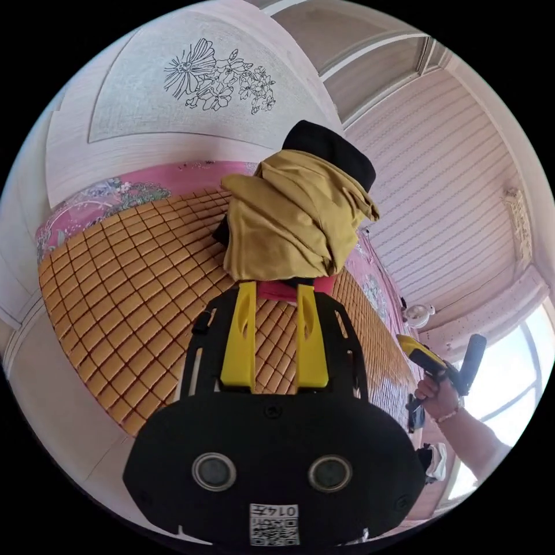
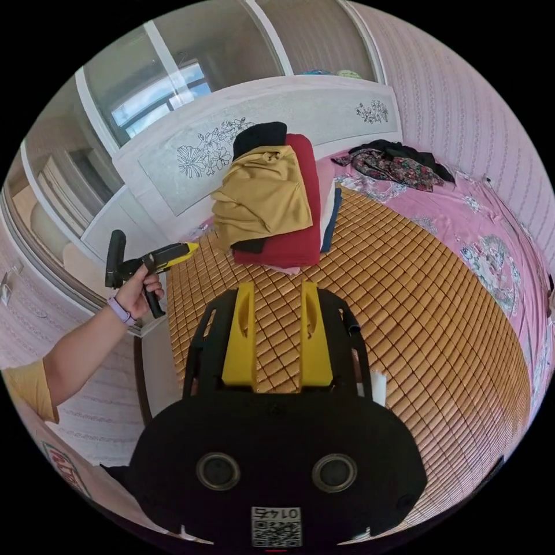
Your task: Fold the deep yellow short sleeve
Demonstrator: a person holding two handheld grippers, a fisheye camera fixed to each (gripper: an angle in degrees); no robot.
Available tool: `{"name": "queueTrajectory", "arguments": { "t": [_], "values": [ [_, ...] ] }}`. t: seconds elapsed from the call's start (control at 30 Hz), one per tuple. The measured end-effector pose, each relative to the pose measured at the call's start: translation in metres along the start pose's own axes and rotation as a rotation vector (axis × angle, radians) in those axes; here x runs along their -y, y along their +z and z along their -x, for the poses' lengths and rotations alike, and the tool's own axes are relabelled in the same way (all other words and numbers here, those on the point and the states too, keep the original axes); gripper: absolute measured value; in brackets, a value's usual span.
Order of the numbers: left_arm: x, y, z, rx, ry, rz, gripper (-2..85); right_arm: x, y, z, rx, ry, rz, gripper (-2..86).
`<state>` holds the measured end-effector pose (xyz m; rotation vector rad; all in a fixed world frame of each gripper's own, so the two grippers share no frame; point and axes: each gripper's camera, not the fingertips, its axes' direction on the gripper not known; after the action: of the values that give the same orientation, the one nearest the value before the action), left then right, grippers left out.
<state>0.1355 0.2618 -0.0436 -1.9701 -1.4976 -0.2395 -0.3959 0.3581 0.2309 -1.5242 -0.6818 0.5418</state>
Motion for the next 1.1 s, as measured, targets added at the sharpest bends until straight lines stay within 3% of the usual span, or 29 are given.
{"name": "queueTrajectory", "arguments": {
  "t": [0.13,0.27,0.4,0.53,0.73,0.8,0.87,1.0,1.1],
  "values": [
    [0.029,0.043,-0.001,0.101,0.049,-0.077,11.4,0.087,0.069,0.01,-0.005,-0.057,-0.006,12.8],
    [0.052,0.095,0.003,0.106,0.067,0.029,8.2,0.16,0.14,0.059,-0.153,-0.283,0.075,9.3],
    [0.046,0.112,0.015,0.12,0.156,0.084,4.7,0.162,0.187,0.061,-0.146,-0.29,0.14,3.2],
    [0.025,0.093,0.006,0.127,0.256,0.067,3.2,0.136,0.159,0.049,-0.042,-0.213,0.136,1.7],
    [-0.063,0.009,-0.076,0.074,0.578,-0.046,2.3,0.029,-0.036,0.02,0.058,-0.129,-0.151,1.3],
    [-0.121,-0.012,-0.108,-0.108,0.628,-0.053,2.6,-0.054,-0.107,-0.001,0.003,-0.064,-0.171,1.5],
    [-0.168,-0.008,-0.126,-0.201,0.586,0.007,3.6,-0.13,-0.141,-0.015,-0.058,-0.012,-0.134,1.7],
    [-0.257,0.017,-0.143,-0.289,0.475,0.256,5.1,-0.311,-0.163,-0.044,-0.301,0.261,0.153,4.2],
    [-0.284,0.008,-0.144,-0.251,0.471,0.323,5.5,-0.41,-0.176,-0.031,-0.284,0.402,0.218,6.2]
  ]
}}
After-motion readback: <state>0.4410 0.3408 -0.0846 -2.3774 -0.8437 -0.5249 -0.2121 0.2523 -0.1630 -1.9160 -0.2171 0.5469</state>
